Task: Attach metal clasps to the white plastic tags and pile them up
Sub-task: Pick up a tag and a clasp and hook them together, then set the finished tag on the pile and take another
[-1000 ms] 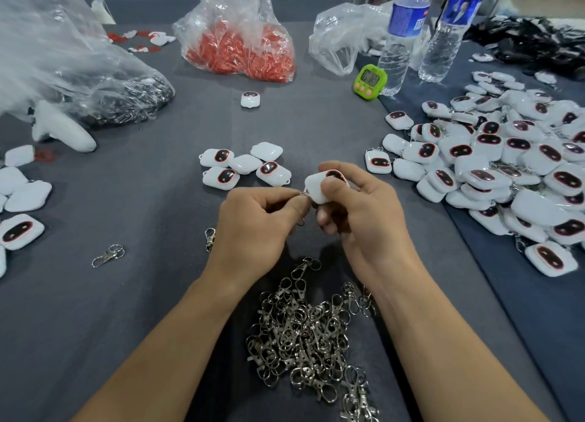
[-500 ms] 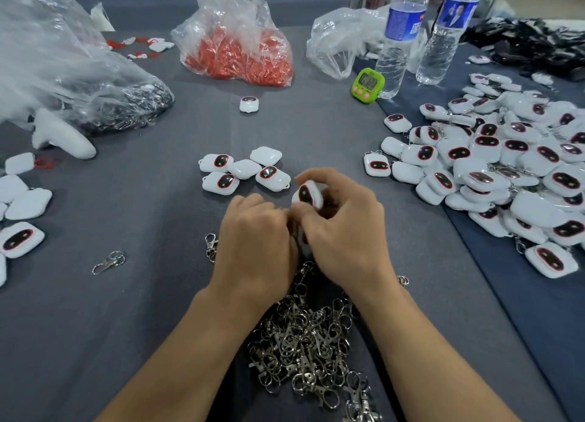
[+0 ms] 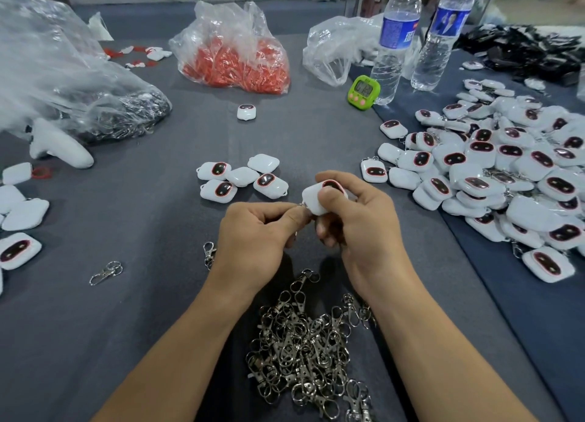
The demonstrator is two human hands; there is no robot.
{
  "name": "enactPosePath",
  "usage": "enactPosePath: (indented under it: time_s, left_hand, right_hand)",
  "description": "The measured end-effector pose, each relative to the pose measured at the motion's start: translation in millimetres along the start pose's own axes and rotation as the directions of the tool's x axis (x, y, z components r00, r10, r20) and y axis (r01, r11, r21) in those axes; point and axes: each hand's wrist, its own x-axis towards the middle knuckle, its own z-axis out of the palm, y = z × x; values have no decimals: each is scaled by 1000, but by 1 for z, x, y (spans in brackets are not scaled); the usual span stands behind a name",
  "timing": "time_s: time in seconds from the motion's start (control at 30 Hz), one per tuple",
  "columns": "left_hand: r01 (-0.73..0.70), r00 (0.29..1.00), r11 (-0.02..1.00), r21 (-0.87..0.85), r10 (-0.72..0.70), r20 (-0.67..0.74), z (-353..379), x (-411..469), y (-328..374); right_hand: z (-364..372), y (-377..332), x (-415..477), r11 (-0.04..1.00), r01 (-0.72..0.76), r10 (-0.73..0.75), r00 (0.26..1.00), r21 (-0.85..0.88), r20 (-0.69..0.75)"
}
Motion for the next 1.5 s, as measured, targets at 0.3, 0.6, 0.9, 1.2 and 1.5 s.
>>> enactPosePath:
  time_s: [0.3, 0.6, 0.9, 1.2, 1.5]
  left_hand:
    - [-439, 867, 558, 704, 468, 171, -13, -7, -8]
    - [-72, 997, 982, 176, 68, 33, -1, -4, 0]
    - [-426, 883, 532, 732, 419, 209, -7, -11, 0]
    - [-68, 991, 843, 533, 121, -64, -1, -4, -7]
    - [-204, 950, 853, 481, 52, 309, -6, -5, 1]
  right_hand:
    - [19, 17, -23, 720, 370, -387, 916, -587, 103]
    - [4, -1, -4, 1000, -15, 15, 1000, 8, 9]
    - [14, 15, -22, 613, 358, -331, 926, -704, 182]
    - [-26, -26, 8, 922, 152, -112, 985, 357, -131]
    - [-19, -10, 11, 997, -81, 81, 997, 8, -3]
